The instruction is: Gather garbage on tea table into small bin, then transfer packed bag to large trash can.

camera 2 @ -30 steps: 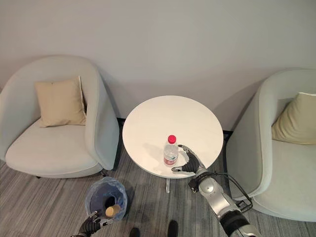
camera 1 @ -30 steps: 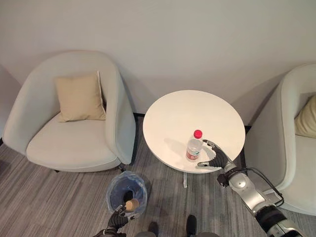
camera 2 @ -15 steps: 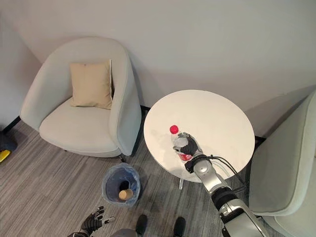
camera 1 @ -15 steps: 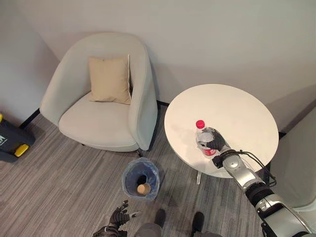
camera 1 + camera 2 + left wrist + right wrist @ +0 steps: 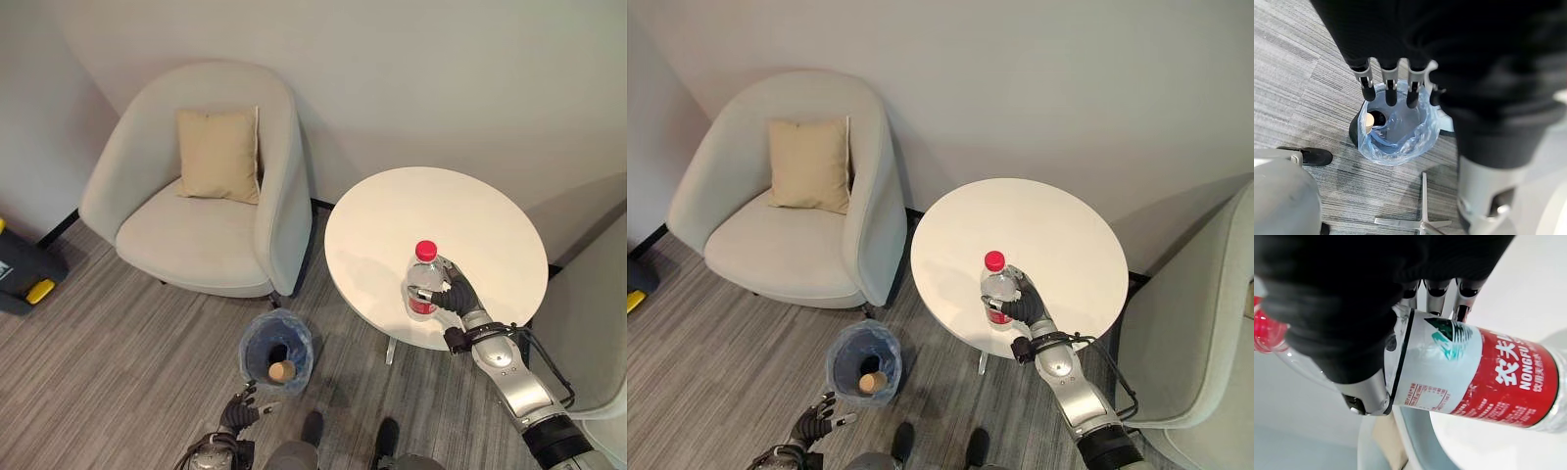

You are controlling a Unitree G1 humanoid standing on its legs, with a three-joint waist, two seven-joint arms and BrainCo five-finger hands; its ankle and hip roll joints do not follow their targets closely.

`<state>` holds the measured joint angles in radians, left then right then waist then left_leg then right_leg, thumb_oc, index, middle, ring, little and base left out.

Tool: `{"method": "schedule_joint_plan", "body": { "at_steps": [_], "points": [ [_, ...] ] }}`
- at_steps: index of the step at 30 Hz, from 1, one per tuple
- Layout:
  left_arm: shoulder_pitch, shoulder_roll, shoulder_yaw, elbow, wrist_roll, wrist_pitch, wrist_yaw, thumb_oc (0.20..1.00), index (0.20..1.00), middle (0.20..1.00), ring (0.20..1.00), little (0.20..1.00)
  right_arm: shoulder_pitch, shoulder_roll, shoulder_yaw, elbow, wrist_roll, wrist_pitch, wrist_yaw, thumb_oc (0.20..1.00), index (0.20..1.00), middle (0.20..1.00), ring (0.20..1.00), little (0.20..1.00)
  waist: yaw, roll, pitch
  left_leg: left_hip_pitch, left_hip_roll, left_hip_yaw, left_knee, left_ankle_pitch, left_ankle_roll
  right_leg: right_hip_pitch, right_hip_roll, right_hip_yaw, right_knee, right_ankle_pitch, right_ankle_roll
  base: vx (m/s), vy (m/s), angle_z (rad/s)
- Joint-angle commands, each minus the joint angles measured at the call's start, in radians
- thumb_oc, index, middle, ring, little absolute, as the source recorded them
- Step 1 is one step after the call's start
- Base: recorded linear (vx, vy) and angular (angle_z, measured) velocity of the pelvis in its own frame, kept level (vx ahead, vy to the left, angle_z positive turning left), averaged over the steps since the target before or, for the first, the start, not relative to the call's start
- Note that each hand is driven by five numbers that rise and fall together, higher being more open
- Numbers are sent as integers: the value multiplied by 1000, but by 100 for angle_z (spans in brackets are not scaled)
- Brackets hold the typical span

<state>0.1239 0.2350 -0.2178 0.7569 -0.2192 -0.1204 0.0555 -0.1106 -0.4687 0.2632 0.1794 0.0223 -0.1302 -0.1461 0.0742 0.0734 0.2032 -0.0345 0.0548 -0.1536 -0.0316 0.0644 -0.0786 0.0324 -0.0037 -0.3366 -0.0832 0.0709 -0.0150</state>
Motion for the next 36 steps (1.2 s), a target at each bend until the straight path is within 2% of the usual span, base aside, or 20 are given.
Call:
{"method": "schedule_joint_plan", "body": {
  "at_steps": [1,5,8,11,12,15,16,19,23,24,26,28,30,34,36],
  "points": [
    [-17,49,-11,-9,0,-27,3,1000,1000,1000,1000,1000,-38,17,-7,-125,42,-101,-4,200,200,200,200,200,-31,-81,-13,-32,-11,182,134,-97,1,64,-73,33,59,-217,54,-77,140,44],
    [-33,49,-12,-13,14,-34,15,1000,1000,1000,1000,1000,-46,16,-5,-134,47,-88,-9,200,200,200,200,200,-59,-80,-4,-43,26,360,171,-126,24,49,-109,-9,66,-201,72,4,220,104],
    [-25,51,-1,1,22,-32,13,1000,1000,1000,1000,1000,-40,24,-4,-134,38,-79,-5,200,200,200,200,200,-55,-85,-5,-41,18,369,172,-144,39,52,-129,-13,78,-197,85,104,272,21],
    [-17,58,13,2,22,-31,15,1000,1000,1000,1000,1000,-51,38,11,-127,27,-73,1,200,200,200,200,200,-41,-95,-3,-47,8,365,178,-157,52,45,-146,-2,96,-197,97,71,216,19],
    [-17,81,33,3,24,-29,14,1000,1000,1000,1000,1000,-71,62,37,-120,29,-70,13,200,200,200,200,200,-14,-110,9,-59,-11,358,190,-179,79,-1,-177,20,187,-200,114,45,255,3],
    [-22,88,41,8,27,-27,15,1000,1000,1000,1000,1000,-80,67,48,-116,26,-70,16,200,200,200,200,200,-8,-113,14,-63,-15,354,196,-186,86,-23,-186,34,225,-202,119,32,133,-2],
    [-35,103,49,9,27,-29,24,1000,1000,1000,1000,1000,-94,72,65,-123,15,-70,17,200,200,200,200,200,-10,-116,28,-60,-29,331,194,-195,95,-69,-176,85,288,-201,128,66,119,23],
    [-39,105,50,-1,19,-36,24,1000,1000,1000,1000,1000,-104,65,78,-131,5,-72,25,200,200,200,200,200,-25,-110,35,-40,-49,298,169,-193,106,-124,-125,175,291,-194,125,78,88,22],
    [-48,103,43,2,18,-40,23,1000,1000,1000,1000,1000,-104,59,92,-133,-2,-73,31,200,200,200,200,200,-39,-106,45,-23,-66,269,141,-185,111,-174,-94,205,261,-173,120,63,25,39],
    [-47,106,36,-13,17,-44,15,1000,1000,1000,1000,1000,-97,51,93,-126,-9,-70,38,200,200,200,200,200,-44,-107,56,-17,-85,237,143,-183,109,-185,-85,225,245,-163,122,42,-15,64],
    [-46,102,33,-8,24,-45,15,1000,1000,1000,1000,1000,-92,51,97,-128,-10,-78,39,200,200,200,200,200,-40,-111,63,-29,-99,221,161,-188,107,-173,-94,219,227,-155,119,52,-100,61],
    [-38,94,26,10,24,-45,20,1000,1000,1000,1000,1000,-146,38,163,-106,-20,-76,50,200,200,200,200,200,-11,-104,81,-75,-92,197,175,-175,81,-161,-90,190,182,-145,99,24,-203,53],
    [-47,93,17,12,19,-47,23,1000,1000,1000,1000,1000,-168,42,174,-97,-17,-74,48,200,200,200,200,200,-9,-101,96,-98,-91,191,186,-171,77,-178,-92,185,190,-145,96,-76,-59,26],
    [-118,98,-25,-8,-14,-58,47,1000,1000,1000,1000,1000,-297,71,223,-38,0,-73,14,200,200,200,200,200,5,-85,163,-227,-85,167,261,-158,60,-288,-109,158,274,-159,81,-142,-70,14],
    [-161,101,-52,-17,-34,-64,61,1000,1000,1000,1000,1000,-373,97,245,15,0,-72,-15,200,200,200,200,200,14,-73,194,-308,-82,158,322,-164,57,-366,-121,140,352,-187,72,-105,-57,35]
  ]
}}
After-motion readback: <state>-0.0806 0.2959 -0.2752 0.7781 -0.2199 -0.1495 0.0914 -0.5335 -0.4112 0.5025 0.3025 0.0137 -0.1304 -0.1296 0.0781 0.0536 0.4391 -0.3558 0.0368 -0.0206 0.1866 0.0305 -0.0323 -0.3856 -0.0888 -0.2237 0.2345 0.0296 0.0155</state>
